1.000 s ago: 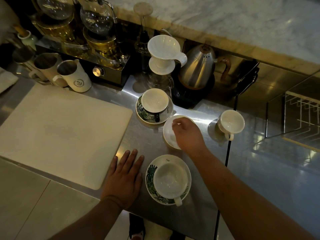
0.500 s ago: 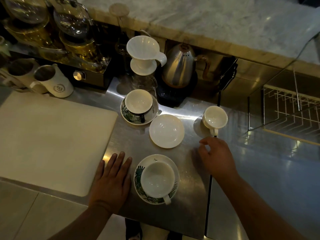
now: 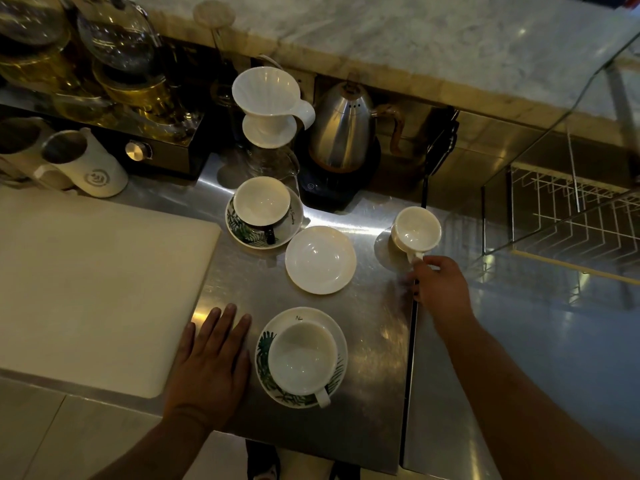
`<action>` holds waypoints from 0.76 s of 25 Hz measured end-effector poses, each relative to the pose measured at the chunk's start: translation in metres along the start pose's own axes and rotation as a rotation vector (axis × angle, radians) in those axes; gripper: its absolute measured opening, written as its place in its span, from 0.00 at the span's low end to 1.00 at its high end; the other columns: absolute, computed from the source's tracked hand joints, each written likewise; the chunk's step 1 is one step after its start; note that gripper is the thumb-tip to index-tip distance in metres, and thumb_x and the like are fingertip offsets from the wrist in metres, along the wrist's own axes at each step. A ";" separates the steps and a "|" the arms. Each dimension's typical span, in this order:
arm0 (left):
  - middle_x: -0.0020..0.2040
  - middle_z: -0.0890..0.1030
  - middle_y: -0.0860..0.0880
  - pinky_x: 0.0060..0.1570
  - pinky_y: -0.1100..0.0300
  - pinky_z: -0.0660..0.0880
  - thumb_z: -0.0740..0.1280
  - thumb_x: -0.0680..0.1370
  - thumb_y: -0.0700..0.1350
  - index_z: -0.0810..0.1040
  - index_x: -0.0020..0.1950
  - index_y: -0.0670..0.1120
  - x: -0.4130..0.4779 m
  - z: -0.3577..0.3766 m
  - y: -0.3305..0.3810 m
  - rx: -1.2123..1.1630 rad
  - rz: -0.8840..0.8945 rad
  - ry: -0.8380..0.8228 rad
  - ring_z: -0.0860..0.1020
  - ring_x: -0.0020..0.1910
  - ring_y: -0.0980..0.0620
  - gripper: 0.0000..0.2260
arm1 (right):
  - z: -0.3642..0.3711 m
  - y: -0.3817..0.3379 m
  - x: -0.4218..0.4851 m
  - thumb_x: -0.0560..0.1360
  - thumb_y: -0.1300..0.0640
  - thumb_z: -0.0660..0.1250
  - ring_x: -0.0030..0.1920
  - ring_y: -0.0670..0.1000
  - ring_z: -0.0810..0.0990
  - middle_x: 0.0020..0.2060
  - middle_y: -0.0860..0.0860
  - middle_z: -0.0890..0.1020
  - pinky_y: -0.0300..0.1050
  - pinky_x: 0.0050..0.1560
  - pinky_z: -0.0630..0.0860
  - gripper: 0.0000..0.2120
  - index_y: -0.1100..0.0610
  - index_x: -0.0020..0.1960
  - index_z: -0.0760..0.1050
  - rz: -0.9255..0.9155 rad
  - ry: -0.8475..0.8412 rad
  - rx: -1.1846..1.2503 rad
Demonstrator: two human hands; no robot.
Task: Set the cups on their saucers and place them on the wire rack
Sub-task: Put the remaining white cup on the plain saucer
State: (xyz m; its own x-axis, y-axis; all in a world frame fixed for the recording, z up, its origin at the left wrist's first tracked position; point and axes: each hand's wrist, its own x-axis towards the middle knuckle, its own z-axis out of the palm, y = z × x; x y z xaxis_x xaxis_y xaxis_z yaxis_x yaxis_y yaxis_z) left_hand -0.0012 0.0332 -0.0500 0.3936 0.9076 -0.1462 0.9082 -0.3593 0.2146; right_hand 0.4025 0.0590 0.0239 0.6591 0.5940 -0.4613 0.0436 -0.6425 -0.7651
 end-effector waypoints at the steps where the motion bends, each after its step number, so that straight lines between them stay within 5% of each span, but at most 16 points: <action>1: 0.83 0.58 0.48 0.79 0.41 0.48 0.47 0.83 0.59 0.60 0.81 0.54 0.000 0.000 0.000 0.001 -0.002 0.001 0.53 0.82 0.47 0.27 | 0.000 -0.001 0.002 0.78 0.47 0.68 0.44 0.59 0.86 0.46 0.57 0.86 0.58 0.47 0.83 0.13 0.53 0.59 0.76 0.038 -0.050 0.080; 5: 0.83 0.58 0.48 0.79 0.41 0.48 0.46 0.83 0.59 0.59 0.82 0.54 0.000 -0.002 0.001 0.000 -0.005 -0.001 0.52 0.82 0.47 0.27 | 0.003 -0.007 0.004 0.81 0.51 0.66 0.44 0.58 0.84 0.47 0.61 0.86 0.54 0.49 0.82 0.06 0.53 0.51 0.77 0.129 -0.133 0.238; 9: 0.82 0.59 0.48 0.79 0.41 0.48 0.47 0.83 0.59 0.61 0.81 0.53 0.000 -0.004 0.003 -0.018 0.003 0.012 0.53 0.82 0.47 0.27 | 0.004 -0.010 0.006 0.81 0.53 0.65 0.46 0.55 0.84 0.48 0.60 0.85 0.49 0.47 0.82 0.08 0.57 0.57 0.77 0.223 -0.177 0.362; 19: 0.82 0.59 0.48 0.78 0.40 0.51 0.50 0.83 0.57 0.61 0.81 0.53 0.001 -0.009 0.003 -0.023 -0.004 0.013 0.54 0.82 0.46 0.26 | 0.039 -0.023 -0.032 0.82 0.55 0.63 0.41 0.52 0.84 0.42 0.56 0.85 0.44 0.40 0.80 0.08 0.56 0.51 0.80 0.072 -0.226 0.294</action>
State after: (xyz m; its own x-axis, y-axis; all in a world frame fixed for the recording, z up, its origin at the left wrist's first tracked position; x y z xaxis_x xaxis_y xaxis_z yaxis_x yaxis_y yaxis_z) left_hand 0.0009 0.0346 -0.0406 0.3882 0.9116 -0.1350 0.9062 -0.3510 0.2359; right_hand 0.3514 0.0737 0.0391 0.4692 0.6654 -0.5806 -0.2354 -0.5394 -0.8085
